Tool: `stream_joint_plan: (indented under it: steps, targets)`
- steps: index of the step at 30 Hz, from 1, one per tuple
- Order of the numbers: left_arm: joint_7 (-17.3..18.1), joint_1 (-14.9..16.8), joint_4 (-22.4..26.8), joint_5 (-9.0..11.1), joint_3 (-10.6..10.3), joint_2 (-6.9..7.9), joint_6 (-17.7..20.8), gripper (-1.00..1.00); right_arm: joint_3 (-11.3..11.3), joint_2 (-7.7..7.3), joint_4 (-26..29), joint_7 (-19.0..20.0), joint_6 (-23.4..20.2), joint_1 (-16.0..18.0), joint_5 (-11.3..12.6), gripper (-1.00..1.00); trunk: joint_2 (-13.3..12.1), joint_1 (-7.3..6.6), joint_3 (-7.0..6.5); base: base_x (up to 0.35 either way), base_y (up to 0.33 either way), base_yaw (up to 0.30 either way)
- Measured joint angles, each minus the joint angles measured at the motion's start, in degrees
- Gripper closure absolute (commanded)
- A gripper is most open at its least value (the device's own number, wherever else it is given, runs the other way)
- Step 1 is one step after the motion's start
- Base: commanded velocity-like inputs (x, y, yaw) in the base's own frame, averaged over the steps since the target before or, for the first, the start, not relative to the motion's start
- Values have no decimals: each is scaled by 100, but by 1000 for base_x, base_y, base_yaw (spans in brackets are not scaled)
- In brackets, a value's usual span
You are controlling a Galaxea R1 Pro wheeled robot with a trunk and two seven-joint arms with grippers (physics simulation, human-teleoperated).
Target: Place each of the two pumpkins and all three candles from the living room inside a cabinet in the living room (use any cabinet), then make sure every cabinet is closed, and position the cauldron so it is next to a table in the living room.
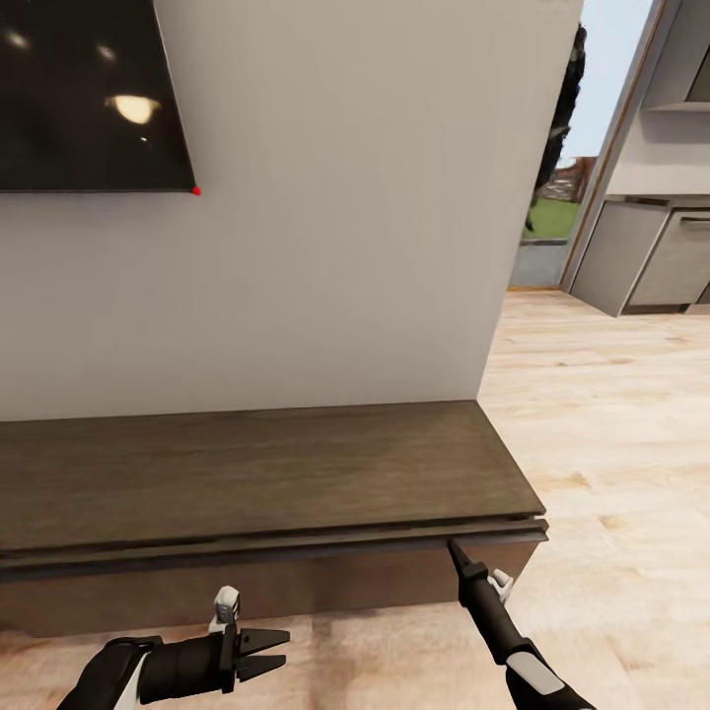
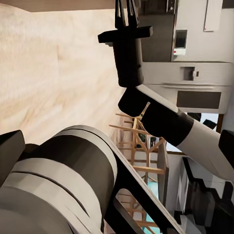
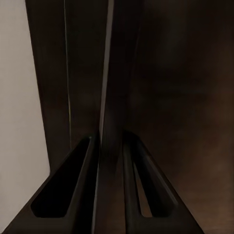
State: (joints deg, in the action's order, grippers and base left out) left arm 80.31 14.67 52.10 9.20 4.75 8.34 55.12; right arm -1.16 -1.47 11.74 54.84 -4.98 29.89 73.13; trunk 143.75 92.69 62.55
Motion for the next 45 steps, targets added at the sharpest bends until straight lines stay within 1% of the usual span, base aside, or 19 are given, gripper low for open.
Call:
stream_joint_plan:
  steps: [45]
  targets:
    - [0, 0, -8, -1, -2, -2, 0, -100, -32, -1, 12, -19, -65, 0, 4, 100, 0, 0, 0, -7, 0, 0]
